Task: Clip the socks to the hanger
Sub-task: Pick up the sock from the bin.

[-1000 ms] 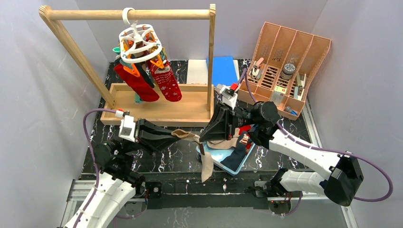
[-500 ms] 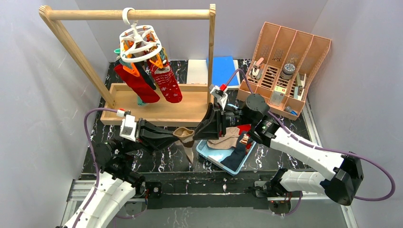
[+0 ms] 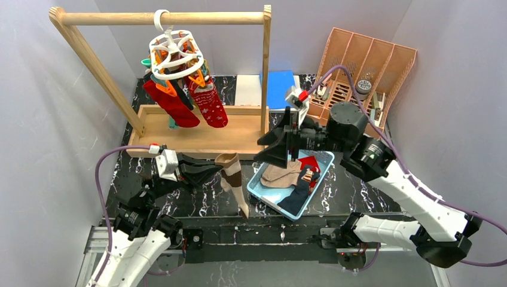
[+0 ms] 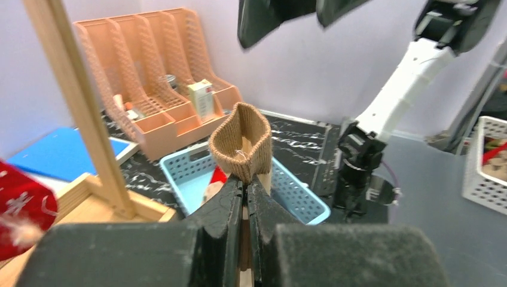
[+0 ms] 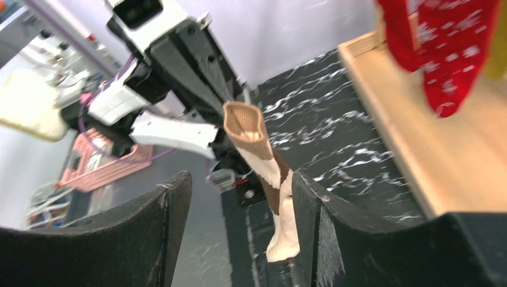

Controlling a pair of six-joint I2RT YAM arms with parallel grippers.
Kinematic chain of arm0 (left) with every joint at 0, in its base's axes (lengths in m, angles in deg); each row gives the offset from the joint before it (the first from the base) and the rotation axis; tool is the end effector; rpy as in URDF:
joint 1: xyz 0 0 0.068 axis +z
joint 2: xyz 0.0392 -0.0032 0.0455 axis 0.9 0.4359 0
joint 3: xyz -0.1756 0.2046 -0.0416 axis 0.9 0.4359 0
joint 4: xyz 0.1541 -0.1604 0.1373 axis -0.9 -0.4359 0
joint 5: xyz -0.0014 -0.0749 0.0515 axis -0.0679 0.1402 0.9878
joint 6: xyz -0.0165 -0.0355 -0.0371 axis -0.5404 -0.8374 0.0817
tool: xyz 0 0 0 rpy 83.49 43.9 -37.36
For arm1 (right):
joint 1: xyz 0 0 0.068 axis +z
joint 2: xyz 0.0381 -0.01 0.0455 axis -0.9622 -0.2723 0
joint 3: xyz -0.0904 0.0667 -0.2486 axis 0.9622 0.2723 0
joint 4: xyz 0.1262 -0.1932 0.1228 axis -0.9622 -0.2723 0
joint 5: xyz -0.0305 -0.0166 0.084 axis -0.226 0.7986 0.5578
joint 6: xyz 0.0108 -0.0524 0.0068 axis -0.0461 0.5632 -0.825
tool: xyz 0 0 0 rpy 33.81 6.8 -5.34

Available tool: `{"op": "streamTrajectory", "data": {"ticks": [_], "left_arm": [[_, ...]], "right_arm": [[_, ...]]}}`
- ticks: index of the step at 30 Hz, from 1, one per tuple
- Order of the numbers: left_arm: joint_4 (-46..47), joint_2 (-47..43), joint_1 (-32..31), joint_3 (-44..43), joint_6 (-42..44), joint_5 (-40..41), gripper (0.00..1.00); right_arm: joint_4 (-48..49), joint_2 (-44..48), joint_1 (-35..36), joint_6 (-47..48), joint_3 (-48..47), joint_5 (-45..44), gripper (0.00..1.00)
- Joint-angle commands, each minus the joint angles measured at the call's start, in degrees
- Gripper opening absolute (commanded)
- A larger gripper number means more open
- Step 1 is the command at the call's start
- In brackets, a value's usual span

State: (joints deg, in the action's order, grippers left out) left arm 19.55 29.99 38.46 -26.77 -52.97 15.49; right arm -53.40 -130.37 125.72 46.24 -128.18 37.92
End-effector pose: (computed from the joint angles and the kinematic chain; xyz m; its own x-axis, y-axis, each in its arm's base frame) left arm 0.0641 -0.0578 0.3757 0.1510 -0.2791 -0.9483 0.9413 0.3337 0.0517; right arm 0.1205 0.1817 0.4574 -0.3742 0.0517 -0.9259 -0.9197 0.1070 0.3777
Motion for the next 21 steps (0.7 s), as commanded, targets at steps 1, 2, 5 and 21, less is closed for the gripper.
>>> {"op": "streamTrajectory", "data": {"ticks": [1,2,5,21], "left_arm": [[-7.81,-1.38,-0.32,-1.32,8.49,6.82,0.0],[-8.45,-1.48,-0.32,-1.57,9.48,6.54,0.0],[-11.91,-1.31,-0.32,-2.54,13.44,5.05,0.0],[-20.62,2.71,-0.32,-6.93,26.48,-5.01,0.0]], "right_arm": [[-9.53,-3.09,0.27,6.24,-8.79,-11.99,0.7],[-12.69,-5.26,0.3,7.04,-11.94,-12.07,0.7],[-19.04,-10.68,0.36,9.29,-19.48,-9.53,0.7],[-24.6,-17.78,11.77,13.98,-22.68,-16.79,0.72]]}}
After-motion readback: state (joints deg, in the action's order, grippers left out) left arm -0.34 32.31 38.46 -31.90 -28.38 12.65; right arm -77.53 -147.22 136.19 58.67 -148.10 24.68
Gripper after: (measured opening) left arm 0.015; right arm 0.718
